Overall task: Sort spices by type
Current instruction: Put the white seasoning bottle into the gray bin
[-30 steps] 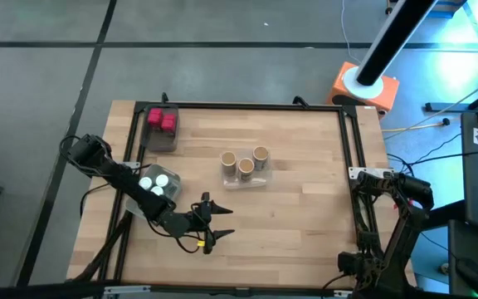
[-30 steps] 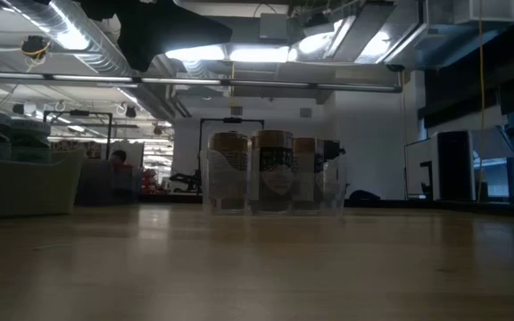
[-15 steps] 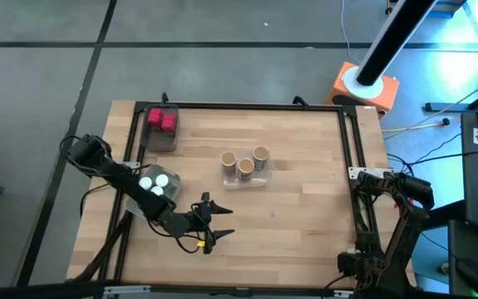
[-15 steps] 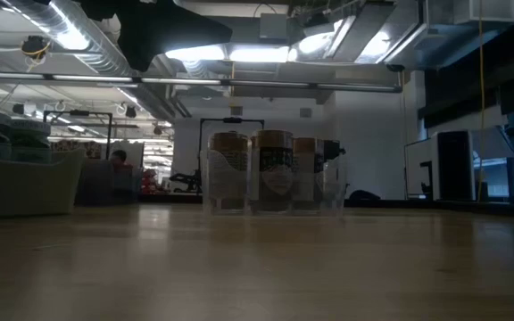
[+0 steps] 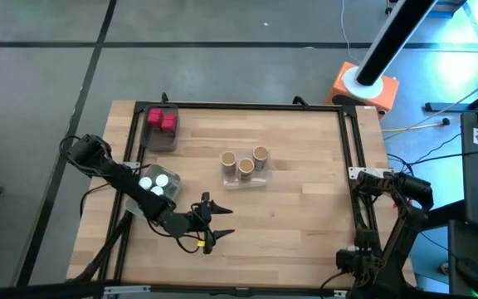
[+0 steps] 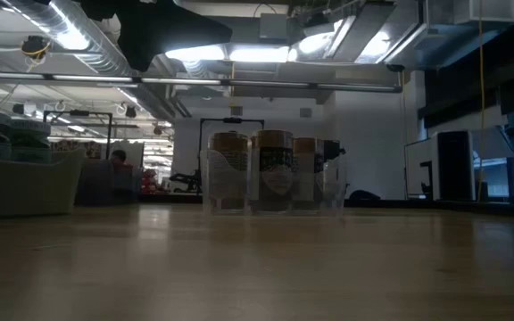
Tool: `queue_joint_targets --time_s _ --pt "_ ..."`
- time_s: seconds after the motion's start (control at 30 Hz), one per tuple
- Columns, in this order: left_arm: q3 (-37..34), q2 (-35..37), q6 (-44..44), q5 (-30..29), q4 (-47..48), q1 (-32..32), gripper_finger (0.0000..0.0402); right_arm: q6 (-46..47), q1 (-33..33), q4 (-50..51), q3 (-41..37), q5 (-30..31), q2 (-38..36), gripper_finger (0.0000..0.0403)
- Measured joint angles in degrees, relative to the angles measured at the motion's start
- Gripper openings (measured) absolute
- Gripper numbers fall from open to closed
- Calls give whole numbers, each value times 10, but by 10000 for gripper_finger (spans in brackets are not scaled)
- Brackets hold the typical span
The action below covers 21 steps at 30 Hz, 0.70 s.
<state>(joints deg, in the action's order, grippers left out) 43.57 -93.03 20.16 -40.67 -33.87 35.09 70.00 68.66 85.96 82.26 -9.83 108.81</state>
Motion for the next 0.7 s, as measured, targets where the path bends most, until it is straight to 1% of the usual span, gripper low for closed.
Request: queue_joint_targets --time_s 0.1,0.3,0.5,0.7 --pt "0 0 0 0 0 0 276 -5 0 -6 0 3 0 252" --pt "0 0 -1 0 0 0 276 -13 -1 -10 1 0 -2 215" --pt "0 0 -2 0 0 0 276 -14 -6 1 11 6 0 209" --pt "0 0 -2 0 0 0 276 -33 -33 19 47 75 3 208"
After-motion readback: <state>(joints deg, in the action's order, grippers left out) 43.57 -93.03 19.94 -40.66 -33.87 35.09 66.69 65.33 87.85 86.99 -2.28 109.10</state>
